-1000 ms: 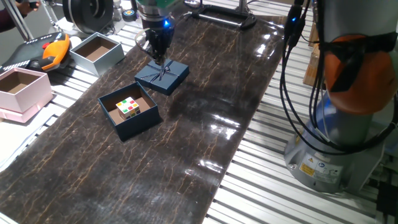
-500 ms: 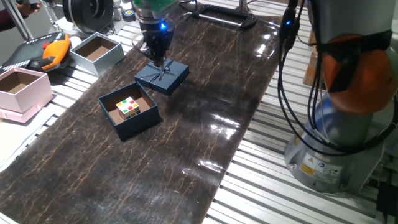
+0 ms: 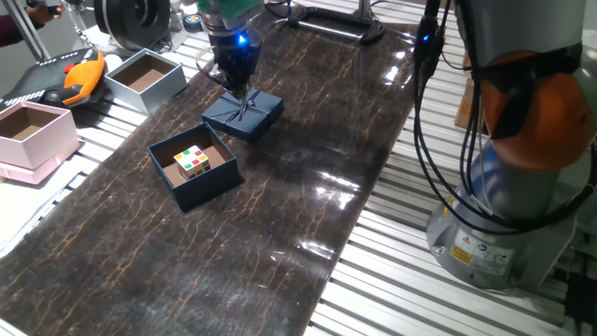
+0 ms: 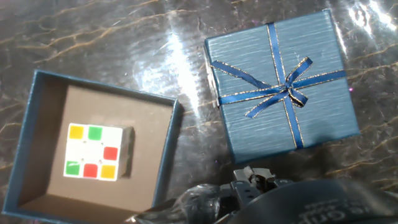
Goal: Cover the box
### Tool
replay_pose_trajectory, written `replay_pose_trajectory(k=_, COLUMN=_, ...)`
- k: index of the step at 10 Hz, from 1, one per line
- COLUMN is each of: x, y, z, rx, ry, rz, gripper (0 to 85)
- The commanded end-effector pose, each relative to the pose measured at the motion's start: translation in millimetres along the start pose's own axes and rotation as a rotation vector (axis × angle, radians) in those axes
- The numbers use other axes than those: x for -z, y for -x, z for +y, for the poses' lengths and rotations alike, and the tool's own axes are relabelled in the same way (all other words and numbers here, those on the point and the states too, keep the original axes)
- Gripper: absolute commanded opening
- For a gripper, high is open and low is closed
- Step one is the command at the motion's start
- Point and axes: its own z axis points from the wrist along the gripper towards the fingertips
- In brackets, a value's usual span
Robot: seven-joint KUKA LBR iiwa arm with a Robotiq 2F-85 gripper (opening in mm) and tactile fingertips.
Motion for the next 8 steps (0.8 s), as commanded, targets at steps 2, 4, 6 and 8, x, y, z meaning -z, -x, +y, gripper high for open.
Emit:
replay_pose_trajectory(k=2, x=-7.6, y=2.5, z=-1.4, rx=0.001, ry=0.005, rz=0.0, gripper=0.7)
replay_pose_trajectory(k=4, x=-14.1, y=3.0, z=-1.7, rx=-0.005, ry=0.003, rz=0.005, gripper=0.7)
replay_pose_trajectory(k=6, x=-18.6, y=4.6, z=-3.5, rx=-0.009, ry=0.003, rz=0.006, gripper=0.7)
replay_pose_trajectory(k=8, x=-22.0, y=6.2, z=-4.7, rx=0.001, ry=0.008, rz=0.004, gripper=0.7)
